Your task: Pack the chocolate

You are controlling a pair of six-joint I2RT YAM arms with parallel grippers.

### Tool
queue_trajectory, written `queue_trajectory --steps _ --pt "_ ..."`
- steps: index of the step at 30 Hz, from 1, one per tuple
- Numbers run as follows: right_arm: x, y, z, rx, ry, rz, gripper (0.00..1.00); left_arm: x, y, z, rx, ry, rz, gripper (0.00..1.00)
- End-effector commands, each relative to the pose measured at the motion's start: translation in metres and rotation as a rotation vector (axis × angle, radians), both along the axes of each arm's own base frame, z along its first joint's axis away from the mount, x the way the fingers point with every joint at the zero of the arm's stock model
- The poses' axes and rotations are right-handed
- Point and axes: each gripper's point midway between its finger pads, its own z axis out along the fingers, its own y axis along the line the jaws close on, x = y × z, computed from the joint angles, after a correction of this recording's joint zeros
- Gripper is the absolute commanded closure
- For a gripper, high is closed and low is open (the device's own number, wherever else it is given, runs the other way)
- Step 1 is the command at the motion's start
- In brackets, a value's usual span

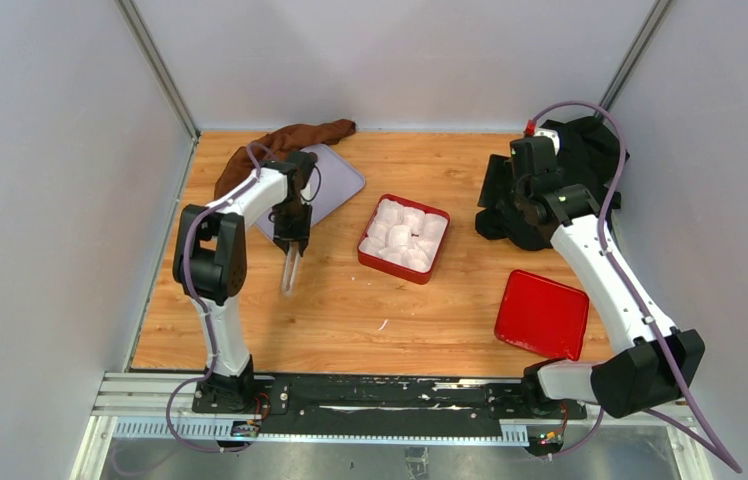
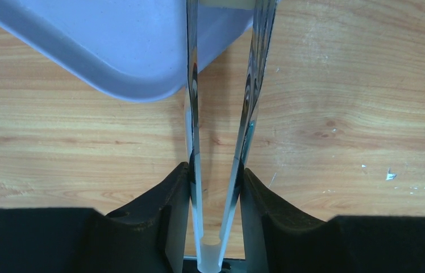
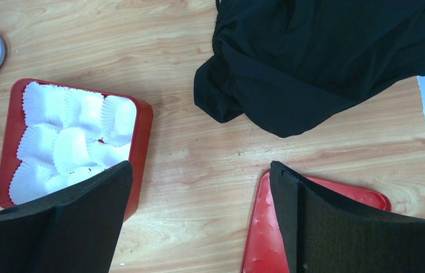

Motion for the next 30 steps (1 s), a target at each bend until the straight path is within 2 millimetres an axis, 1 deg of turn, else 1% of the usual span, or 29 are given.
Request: queue_trajectory --steps 1,5,8,11,13,16,19,22,23,25,30 --pt "-0.007 -0.008 0.002 0.000 -0.008 -0.033 0.06 0.013 0.000 0.040 -0.021 -0.114 0.015 0.79" --pt "-0.009 -0.009 0.002 -0.002 -0.008 -0.035 0.06 0.017 0.001 0.061 -0.022 -0.176 0.013 0.86" --pt "-0.009 -0.008 0.002 -0.001 -0.008 -0.033 0.06 0.017 0.001 0.072 -0.031 -0.198 0.008 0.87" --pt "-0.009 -0.008 0.002 -0.001 -0.005 -0.033 0.07 0.016 -0.007 0.082 -0.070 -0.218 -0.014 0.88" --pt "-0.008 -0.009 0.003 -0.002 -0.009 -0.033 0.07 0.016 -0.018 0.089 -0.099 -0.236 -0.049 0.89" --pt "-0.008 -0.008 0.004 -0.002 -0.011 -0.032 0.07 0.015 -0.045 0.102 -0.128 -0.258 -0.132 0.90" --pt "-0.009 -0.008 0.004 0.001 -0.011 -0.034 0.07 0.009 -0.083 0.110 -0.172 -0.264 -0.228 0.90" --pt "-0.012 -0.009 0.003 0.006 -0.011 -0.037 0.07 0.000 -0.122 0.110 -0.212 -0.251 -0.322 0.89" --pt "-0.012 -0.009 0.002 0.006 -0.011 -0.037 0.07 -0.002 -0.133 0.109 -0.220 -0.245 -0.347 0.89" --pt "-0.015 -0.010 0.003 0.005 -0.013 -0.038 0.07 -0.006 -0.150 0.105 -0.227 -0.232 -0.380 0.89" --pt "-0.020 -0.014 0.005 -0.008 -0.014 -0.039 0.07 -0.004 -0.175 0.097 -0.227 -0.223 -0.428 0.89"
